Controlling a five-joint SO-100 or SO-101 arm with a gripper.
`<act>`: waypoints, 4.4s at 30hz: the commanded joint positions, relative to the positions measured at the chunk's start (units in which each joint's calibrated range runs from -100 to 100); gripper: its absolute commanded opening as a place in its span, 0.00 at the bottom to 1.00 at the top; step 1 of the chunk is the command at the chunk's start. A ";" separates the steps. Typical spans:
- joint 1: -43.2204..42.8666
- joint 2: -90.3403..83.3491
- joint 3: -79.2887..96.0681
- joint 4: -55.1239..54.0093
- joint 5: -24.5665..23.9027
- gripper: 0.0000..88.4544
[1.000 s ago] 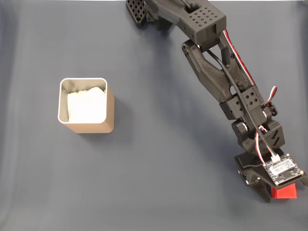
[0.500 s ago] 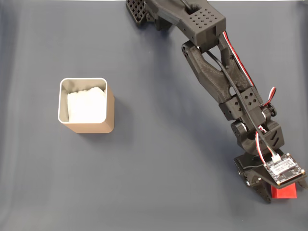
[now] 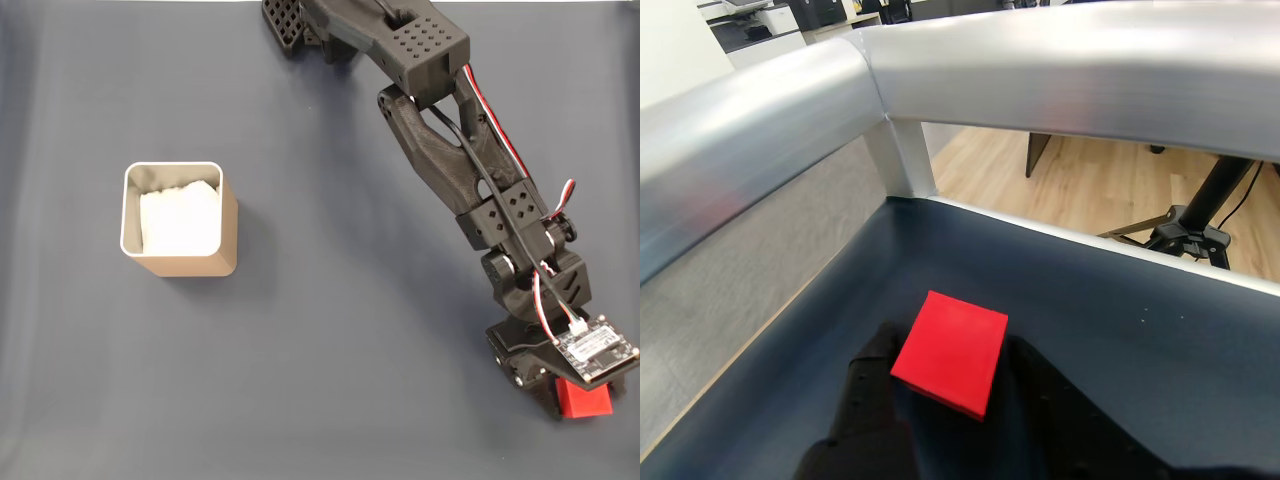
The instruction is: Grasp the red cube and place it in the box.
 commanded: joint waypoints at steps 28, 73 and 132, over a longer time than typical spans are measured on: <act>-1.44 -14.37 9.07 4.65 1.07 0.17; 1.40 -68.37 35.23 26.07 5.23 0.13; 46.48 -106.11 77.62 26.89 4.54 0.11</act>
